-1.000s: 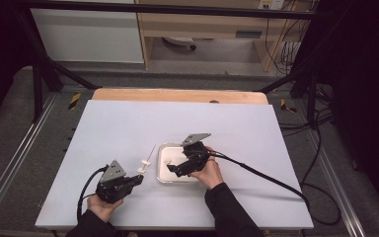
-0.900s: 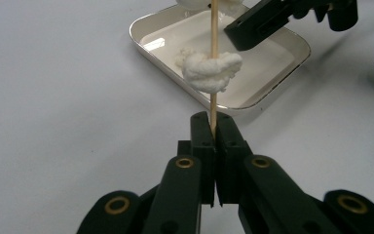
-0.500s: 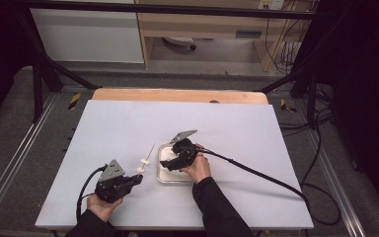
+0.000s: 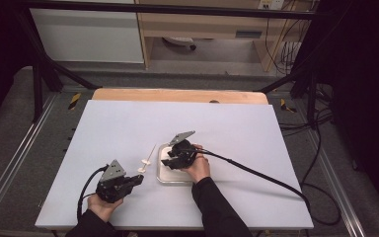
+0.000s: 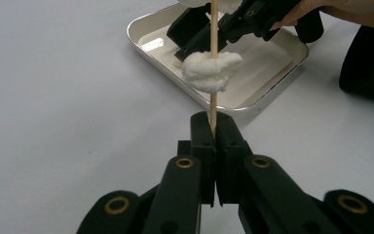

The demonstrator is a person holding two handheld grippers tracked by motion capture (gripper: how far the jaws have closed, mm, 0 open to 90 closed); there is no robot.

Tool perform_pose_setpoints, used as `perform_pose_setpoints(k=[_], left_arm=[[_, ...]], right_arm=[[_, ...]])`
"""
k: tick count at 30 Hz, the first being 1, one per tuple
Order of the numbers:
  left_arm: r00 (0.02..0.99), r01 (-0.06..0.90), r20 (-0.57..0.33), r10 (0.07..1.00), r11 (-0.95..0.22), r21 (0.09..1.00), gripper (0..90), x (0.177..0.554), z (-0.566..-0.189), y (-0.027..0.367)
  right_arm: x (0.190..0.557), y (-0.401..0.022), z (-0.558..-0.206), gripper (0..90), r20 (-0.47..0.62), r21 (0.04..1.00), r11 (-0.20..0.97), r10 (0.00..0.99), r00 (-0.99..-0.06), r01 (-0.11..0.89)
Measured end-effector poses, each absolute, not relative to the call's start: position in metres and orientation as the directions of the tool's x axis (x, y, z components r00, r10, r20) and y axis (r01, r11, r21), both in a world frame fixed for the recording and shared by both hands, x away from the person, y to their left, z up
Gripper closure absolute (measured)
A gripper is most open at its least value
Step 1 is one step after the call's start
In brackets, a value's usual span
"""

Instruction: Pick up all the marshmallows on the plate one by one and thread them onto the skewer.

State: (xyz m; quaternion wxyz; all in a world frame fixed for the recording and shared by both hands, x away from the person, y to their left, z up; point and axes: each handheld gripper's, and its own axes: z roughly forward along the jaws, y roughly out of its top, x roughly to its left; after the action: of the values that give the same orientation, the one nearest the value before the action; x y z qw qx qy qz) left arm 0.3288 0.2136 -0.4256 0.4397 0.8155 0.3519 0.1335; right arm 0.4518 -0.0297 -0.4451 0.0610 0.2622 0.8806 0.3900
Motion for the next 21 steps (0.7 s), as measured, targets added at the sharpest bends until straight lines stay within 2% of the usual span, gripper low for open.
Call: perform_pose_setpoints(k=[12,21], left_arm=[[0.719,0.454,-0.089,0.689,-0.369,0.811,88.1,0.3285,-0.4254,0.2126],[0.72,0.453,-0.089,0.688,-0.37,0.811,88.1,0.3283,-0.4255,0.2121]], right_arm=[[0.448,-0.0231,-0.4462,66.3,0.037,0.706,0.602,0.494,-0.869,0.373],[0.4475,-0.0245,-0.444,73.0,0.042,0.709,0.583,0.528,-0.848,0.397]])
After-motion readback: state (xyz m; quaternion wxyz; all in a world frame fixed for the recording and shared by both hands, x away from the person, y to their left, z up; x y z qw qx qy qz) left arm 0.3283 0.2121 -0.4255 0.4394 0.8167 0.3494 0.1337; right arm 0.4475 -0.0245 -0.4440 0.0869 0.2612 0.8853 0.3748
